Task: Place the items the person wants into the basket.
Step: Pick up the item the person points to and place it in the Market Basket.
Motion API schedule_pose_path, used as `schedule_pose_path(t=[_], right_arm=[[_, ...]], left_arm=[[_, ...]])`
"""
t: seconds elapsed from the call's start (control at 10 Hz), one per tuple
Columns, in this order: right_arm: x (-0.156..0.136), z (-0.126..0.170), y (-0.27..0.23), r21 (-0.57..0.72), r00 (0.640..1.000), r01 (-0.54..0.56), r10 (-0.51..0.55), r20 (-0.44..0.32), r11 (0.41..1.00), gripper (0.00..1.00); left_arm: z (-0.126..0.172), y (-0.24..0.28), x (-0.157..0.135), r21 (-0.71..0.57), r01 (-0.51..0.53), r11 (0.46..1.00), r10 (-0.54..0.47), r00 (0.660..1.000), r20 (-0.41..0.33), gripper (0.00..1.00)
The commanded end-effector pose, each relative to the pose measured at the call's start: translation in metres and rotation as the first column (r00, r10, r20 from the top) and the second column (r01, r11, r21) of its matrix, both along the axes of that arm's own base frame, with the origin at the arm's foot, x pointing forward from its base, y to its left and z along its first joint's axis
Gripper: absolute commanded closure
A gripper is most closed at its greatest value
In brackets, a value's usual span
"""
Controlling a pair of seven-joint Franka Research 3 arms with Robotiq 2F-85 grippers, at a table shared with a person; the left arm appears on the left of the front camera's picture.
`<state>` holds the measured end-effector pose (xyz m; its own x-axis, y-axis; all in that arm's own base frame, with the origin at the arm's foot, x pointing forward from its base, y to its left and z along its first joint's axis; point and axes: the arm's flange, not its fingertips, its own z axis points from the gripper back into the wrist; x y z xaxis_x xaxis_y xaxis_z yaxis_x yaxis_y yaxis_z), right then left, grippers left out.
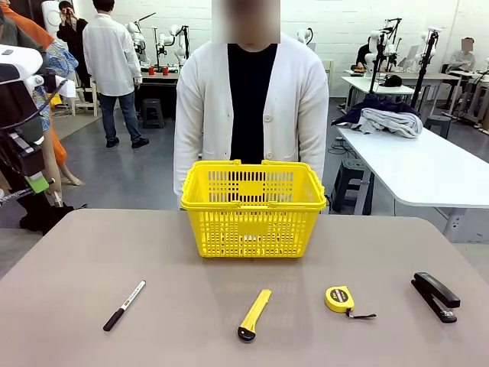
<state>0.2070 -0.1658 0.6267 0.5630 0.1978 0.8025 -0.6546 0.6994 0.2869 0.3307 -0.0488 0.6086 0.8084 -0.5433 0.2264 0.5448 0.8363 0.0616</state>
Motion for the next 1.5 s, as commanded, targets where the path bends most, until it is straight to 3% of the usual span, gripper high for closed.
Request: schedule_pose_path(t=[0.0, 0.2, 0.3, 0.4, 0.5, 0.6, 0.9, 1.2, 1.4], right_arm=[[0.001, 0.0, 0.001, 0.014, 1.0, -0.014, 0.014, 0.014, 1.0, 0.0], [0.001, 0.0, 0.001, 0.014, 1.0, -0.014, 0.014, 0.014, 1.0, 0.0], [0.001, 0.0, 0.001, 0.014, 1.0, -0.014, 0.014, 0.014, 1.0, 0.0], [0.001, 0.0, 0.001, 0.014, 1.0, -0.014, 0.014, 0.014, 1.0, 0.0], [0.001, 0.0, 0.001, 0.014, 1.0, -0.014, 0.014, 0.014, 1.0, 0.0], [0.001, 0.0, 0.001, 0.014, 1.0, -0.014, 0.014, 0.014, 1.0, 0.0], [0.001, 0.0, 0.001, 0.014, 1.0, -0.014, 0.014, 0.014, 1.0, 0.0], [0.001, 0.0, 0.001, 0.014, 1.0, -0.014, 0.014, 0.014, 1.0, 0.0], [0.001, 0.0, 0.001, 0.014, 1.0, -0.014, 0.014, 0.014, 1.0, 0.0]], left_arm=[[-0.003, 0.0, -0.001, 0.028, -0.009, 1.0, 0.009, 1.0, 0.004, 1.0], [-0.003, 0.0, -0.001, 0.028, -0.009, 1.0, 0.009, 1.0, 0.004, 1.0], [-0.001, -0.001, 0.0, 0.009, 0.003, 1.0, -0.003, 1.0, -0.001, 0.89], [0.02, -0.06, 0.013, 0.142, 0.3, 0.944, -0.305, 0.952, 0.016, 0.89], [0.036, -0.114, 0.034, 0.219, 0.494, 0.842, -0.511, 0.859, 0.028, 0.89], [0.042, -0.169, 0.06, 0.231, 0.623, 0.747, -0.639, 0.769, -0.007, 0.89], [0.024, -0.303, 0.119, 0.286, 0.785, 0.549, -0.8, 0.593, -0.093, 0.89], [-0.01, -0.362, 0.16, 0.29, 0.87, 0.399, -0.89, 0.444, -0.108, 0.89], [-0.022, -0.372, 0.194, 0.233, 0.89, 0.393, -0.896, 0.427, -0.121, 0.89]])
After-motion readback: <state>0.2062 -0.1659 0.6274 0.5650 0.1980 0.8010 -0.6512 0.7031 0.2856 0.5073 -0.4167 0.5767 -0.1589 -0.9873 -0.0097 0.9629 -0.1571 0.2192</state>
